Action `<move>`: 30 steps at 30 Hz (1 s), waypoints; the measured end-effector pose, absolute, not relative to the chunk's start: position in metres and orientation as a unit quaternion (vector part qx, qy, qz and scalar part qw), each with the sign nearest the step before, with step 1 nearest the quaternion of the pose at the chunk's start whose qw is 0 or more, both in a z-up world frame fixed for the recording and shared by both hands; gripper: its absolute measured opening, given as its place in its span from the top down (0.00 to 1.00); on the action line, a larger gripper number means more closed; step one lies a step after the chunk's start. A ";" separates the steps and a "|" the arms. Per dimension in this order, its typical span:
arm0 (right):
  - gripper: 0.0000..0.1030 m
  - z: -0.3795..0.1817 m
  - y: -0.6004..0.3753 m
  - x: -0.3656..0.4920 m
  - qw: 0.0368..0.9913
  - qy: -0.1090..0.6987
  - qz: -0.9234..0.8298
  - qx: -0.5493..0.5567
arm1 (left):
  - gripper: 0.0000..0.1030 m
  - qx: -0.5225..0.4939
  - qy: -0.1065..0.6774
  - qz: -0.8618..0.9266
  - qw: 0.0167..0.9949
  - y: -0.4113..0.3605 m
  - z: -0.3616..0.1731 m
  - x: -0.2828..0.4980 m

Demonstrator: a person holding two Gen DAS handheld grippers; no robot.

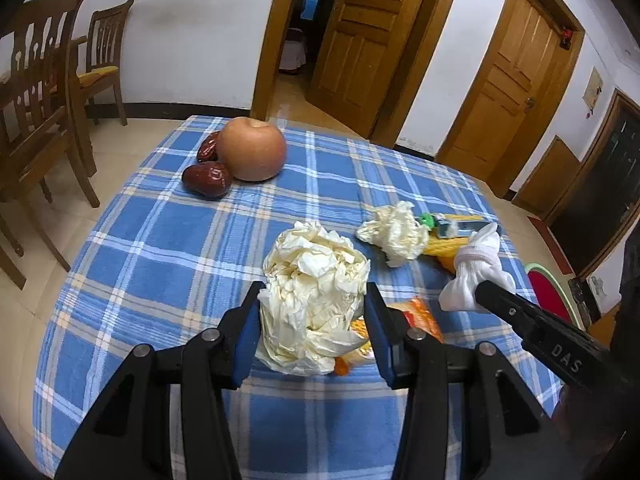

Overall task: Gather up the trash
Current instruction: 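Grasp the crumpled white paper with the left tool while the right tool grasps the white cloth, then carry both items to the red basin while the right tool releases the white cloth inside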

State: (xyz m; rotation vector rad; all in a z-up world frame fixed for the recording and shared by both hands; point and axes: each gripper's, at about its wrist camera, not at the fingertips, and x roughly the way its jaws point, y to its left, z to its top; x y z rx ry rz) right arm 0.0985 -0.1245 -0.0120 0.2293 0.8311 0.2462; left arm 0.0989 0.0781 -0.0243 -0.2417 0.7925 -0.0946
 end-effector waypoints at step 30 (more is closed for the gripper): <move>0.79 0.027 -0.223 0.020 0.927 0.338 0.081 0.138 | 0.53 -0.094 0.383 -0.138 0.909 -0.008 0.005 0.076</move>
